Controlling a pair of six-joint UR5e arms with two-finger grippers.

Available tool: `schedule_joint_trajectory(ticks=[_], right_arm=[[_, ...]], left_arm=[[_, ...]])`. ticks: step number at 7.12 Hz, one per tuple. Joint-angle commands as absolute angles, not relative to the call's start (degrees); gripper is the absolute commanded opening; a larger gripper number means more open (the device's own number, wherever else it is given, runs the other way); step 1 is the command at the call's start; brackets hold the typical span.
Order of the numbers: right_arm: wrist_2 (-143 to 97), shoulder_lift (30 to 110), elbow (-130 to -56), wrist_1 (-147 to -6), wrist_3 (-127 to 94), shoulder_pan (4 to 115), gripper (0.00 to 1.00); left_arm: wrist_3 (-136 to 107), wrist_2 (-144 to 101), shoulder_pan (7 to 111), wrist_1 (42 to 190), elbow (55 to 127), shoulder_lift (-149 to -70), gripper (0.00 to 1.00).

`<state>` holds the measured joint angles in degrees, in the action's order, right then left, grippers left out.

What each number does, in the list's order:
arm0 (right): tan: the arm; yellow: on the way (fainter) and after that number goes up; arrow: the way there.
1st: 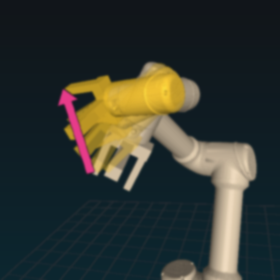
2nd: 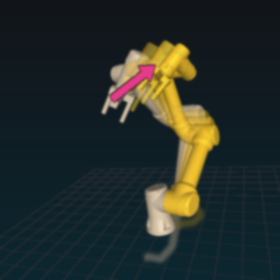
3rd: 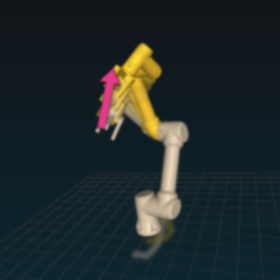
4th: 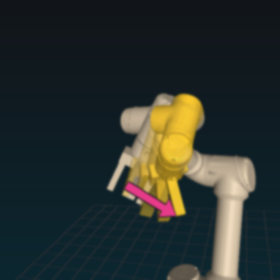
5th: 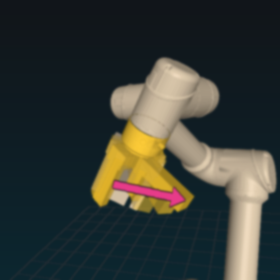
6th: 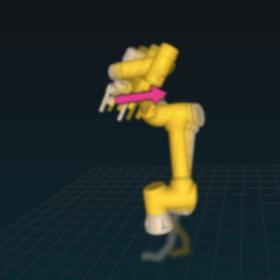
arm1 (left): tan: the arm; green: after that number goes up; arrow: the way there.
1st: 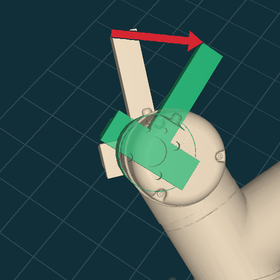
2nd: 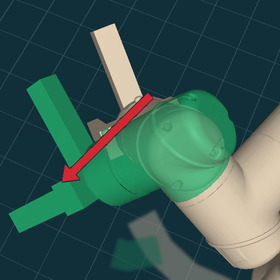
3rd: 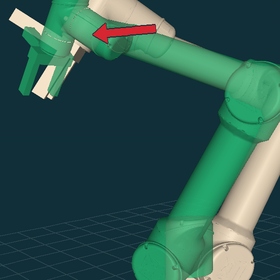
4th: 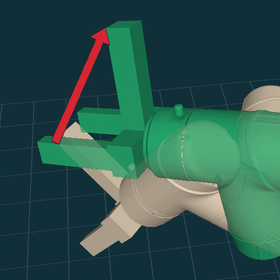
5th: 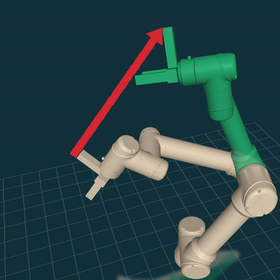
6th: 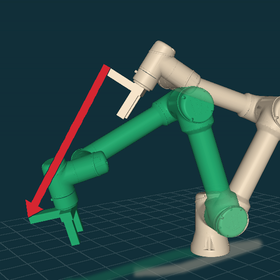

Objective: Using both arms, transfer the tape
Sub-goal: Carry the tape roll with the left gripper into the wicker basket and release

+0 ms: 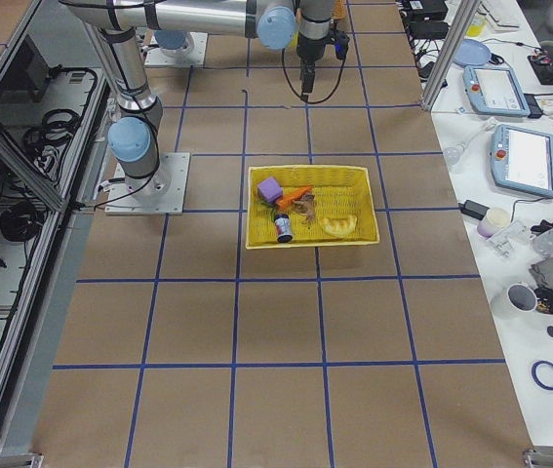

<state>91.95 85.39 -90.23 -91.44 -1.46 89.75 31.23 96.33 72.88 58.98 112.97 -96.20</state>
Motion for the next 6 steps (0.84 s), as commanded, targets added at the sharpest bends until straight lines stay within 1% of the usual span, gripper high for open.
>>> schedule_joint_trajectory(ticks=[1,2,3,6], right_arm=[[92.0,85.4,-90.3,-91.4,-1.6,89.8,1.0],[91.9,85.4,-90.4,-91.4,-1.6,89.8,1.0],[91.8,85.4,-90.4,-91.5,-1.6,89.8,1.0],[91.8,85.4,-90.4,-91.5,-1.6,89.8,1.0]], left_arm=[[48.2,93.5,58.1,59.9,111.7,-95.9,0.01],[54.6,91.4,51.7,59.2,111.7,-97.3,0.03],[56.8,91.1,48.9,57.4,111.3,-98.0,0.03],[60.3,86.9,48.4,45.4,110.7,-104.6,0.06]])
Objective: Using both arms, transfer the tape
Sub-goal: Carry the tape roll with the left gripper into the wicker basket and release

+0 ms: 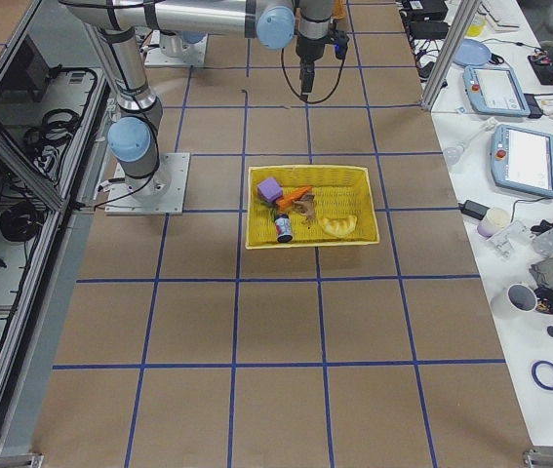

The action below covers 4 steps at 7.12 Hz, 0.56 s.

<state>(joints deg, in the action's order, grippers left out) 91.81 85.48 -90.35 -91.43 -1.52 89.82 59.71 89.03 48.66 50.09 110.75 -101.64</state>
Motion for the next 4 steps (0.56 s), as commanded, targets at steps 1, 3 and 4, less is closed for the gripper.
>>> schedule_joint_trajectory(ticks=[1,3,4], right_arm=[[91.8,85.5,-90.4,-91.4,-1.5,89.8,1.0],[91.7,85.4,-90.4,-91.4,-1.5,89.8,1.0],[91.8,85.4,-90.4,-91.4,-1.5,89.8,1.0]], left_arm=[[60.2,85.4,48.4,41.5,110.2,-106.4,0.06],[60.1,82.4,48.5,40.2,110.0,-108.4,0.32],[60.0,81.1,48.8,39.6,110.0,-108.5,0.51]])
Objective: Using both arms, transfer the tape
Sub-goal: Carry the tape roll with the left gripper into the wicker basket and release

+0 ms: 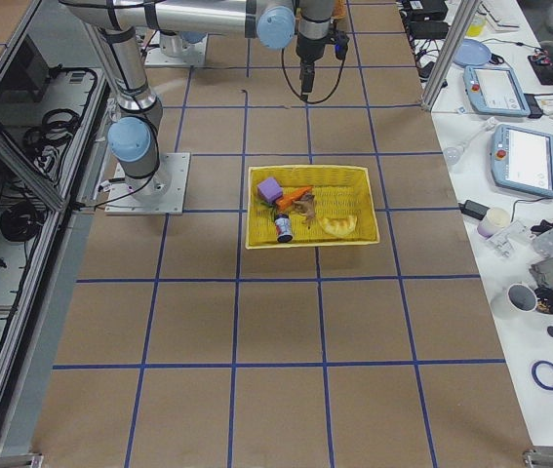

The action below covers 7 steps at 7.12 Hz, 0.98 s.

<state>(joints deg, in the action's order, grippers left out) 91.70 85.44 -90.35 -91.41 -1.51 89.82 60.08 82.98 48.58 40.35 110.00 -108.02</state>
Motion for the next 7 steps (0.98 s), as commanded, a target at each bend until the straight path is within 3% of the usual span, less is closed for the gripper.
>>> schedule_joint_trajectory(ticks=[1,4,7], right_arm=[[91.8,85.4,-90.4,-91.4,-1.5,89.8,1.0],[91.4,85.4,-90.4,-91.5,-1.5,89.8,1.0],[92.1,86.1,-89.0,-91.5,-1.3,89.5,1.0]], left_arm=[[57.5,77.7,48.8,38.4,110.0,-108.4,0.97],[52.7,79.2,52.5,40.1,108.8,-102.9,1.0],[30.5,79.4,63.2,53.0,105.7,-96.6,1.0]])
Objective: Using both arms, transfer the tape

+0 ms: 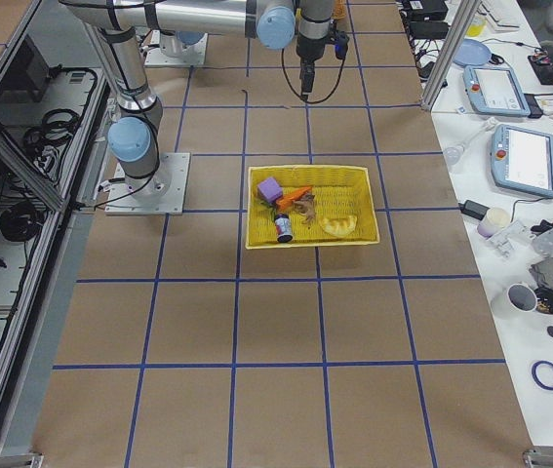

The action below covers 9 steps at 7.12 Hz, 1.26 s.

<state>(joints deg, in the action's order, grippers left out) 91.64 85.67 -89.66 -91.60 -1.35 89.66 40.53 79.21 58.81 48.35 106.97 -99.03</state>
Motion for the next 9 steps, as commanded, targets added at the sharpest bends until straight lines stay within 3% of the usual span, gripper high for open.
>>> schedule_joint_trajectory(ticks=[1,5,9], right_arm=[[92.1,86.5,-88.7,-91.1,-1.4,89.6,1.0],[91.3,88.0,-88.9,-88.5,-1.3,89.5,1.0],[91.0,88.1,-88.8,-86.4,-0.6,89.5,1.0]], left_arm=[[19.6,79.4,67.5,57.2,104.7,-94.9,1.0],[-2.1,88.0,84.5,79.0,99.1,-89.5,1.0],[-2.2,90.2,86.7,95.3,88.9,-88.9,1.0]])
